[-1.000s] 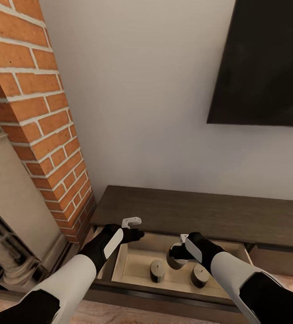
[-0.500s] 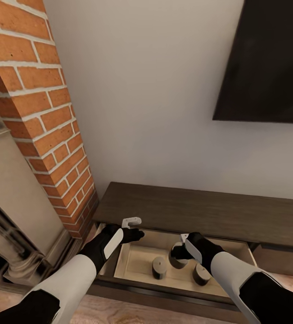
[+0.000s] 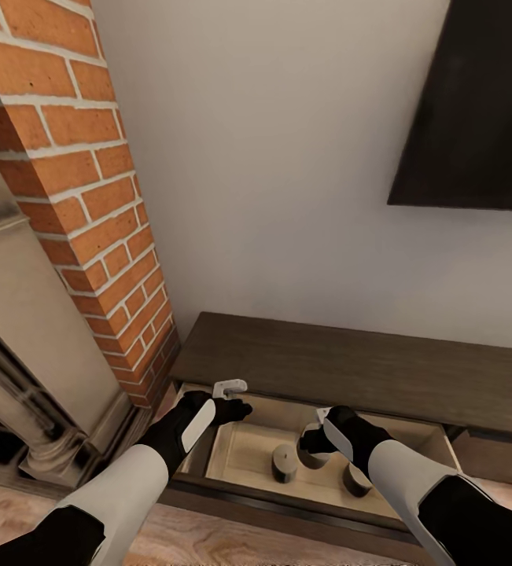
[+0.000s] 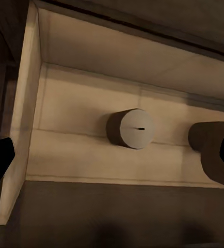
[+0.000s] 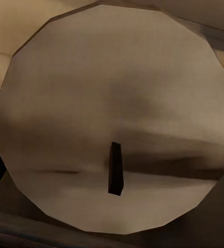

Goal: Place each of the two pumpkins and all three candles from the living room inside a cabinet in the living room (use any cabinet), then make sure every cabinet is closed, and position the cauldron so it is next to a table in the living room.

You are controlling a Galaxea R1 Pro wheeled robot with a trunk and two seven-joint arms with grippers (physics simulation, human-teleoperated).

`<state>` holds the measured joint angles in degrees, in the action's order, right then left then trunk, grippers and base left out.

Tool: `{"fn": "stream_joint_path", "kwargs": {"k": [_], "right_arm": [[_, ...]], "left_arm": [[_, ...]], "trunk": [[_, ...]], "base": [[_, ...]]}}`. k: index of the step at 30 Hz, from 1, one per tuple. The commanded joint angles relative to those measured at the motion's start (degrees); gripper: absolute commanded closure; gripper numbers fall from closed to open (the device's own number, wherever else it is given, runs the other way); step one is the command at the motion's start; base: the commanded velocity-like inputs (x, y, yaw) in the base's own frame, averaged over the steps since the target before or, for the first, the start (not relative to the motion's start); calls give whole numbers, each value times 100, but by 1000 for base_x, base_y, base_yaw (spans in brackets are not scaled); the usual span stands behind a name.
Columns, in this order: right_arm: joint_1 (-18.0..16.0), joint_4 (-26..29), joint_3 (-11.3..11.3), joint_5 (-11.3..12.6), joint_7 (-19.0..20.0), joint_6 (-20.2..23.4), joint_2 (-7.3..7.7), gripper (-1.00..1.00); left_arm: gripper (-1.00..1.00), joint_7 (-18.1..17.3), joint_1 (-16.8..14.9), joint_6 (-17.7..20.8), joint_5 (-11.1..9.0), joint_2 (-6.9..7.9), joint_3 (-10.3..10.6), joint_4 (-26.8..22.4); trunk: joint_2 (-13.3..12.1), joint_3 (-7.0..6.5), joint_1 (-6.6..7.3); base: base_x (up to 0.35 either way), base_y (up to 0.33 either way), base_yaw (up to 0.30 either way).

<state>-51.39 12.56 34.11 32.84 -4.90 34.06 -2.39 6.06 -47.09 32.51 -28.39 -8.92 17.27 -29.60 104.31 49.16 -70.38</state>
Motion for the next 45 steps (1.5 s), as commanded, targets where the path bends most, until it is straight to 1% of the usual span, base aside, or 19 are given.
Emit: {"fn": "stream_joint_path", "kwargs": {"k": [1, 11, 17, 41, 43, 45], "right_arm": [[-3, 10, 36, 56, -46, 22, 2, 100], [-3, 10, 41, 61, -40, 17, 2, 100], [-5, 10, 43, 56, -45, 20, 2, 100], [-3, 10, 8, 64, -37, -6, 2, 100], [-3, 10, 8, 64, -36, -39, 0, 100], [-3, 10, 13, 57, -34, -236, -5, 100]], "left_arm": [[-100, 54, -2, 18, -62, 4, 30, -11], [-100, 62, -2, 19, -62, 4, 30, -11], [-100, 57, -2, 18, -62, 4, 30, -11], [-100, 36, -2, 18, -62, -4, 30, -11], [-100, 36, -2, 18, -62, -4, 30, -11], [-100, 36, -2, 18, -62, -6, 30, -11]], "trunk": [[2, 10, 1], [2, 20, 1], [2, 45, 1], [2, 260, 1], [2, 278, 1], [2, 296, 1]], "base": [[0, 0, -147], [0, 0, -214], [0, 0, -23], [0, 0, 0], [0, 0, 0], [0, 0, 0]]}}
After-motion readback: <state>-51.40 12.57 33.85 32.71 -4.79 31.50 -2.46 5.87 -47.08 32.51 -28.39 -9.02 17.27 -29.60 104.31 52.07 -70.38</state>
